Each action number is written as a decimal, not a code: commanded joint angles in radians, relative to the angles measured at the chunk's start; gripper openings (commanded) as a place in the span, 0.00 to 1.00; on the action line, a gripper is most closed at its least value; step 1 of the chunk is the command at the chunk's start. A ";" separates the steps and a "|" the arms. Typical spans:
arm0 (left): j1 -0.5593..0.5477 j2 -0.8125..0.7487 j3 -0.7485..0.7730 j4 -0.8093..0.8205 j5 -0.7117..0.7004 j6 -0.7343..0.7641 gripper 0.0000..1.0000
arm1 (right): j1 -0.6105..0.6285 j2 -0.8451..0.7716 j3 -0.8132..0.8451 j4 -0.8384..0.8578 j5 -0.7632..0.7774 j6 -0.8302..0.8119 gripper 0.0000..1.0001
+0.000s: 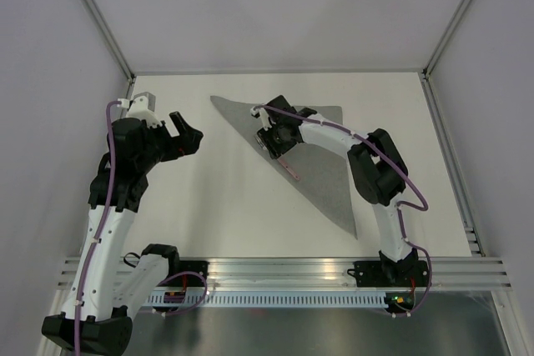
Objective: Fold the napkin, place the utensils inside, and roll it up
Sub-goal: Place the utensil onto the napkin, then fold the napkin
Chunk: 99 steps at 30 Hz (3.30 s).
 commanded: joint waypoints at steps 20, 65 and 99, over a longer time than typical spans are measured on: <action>-0.889 0.266 -0.376 0.947 -0.377 0.308 1.00 | -0.645 -0.473 -0.202 -0.046 -0.297 0.043 0.53; -1.419 1.306 -0.141 1.621 -0.473 0.938 0.63 | -0.705 -0.453 -0.227 -0.021 -0.283 0.038 0.43; -1.313 1.215 -0.098 1.541 -0.472 0.617 0.02 | -0.704 -0.427 -0.224 -0.027 -0.280 0.038 0.38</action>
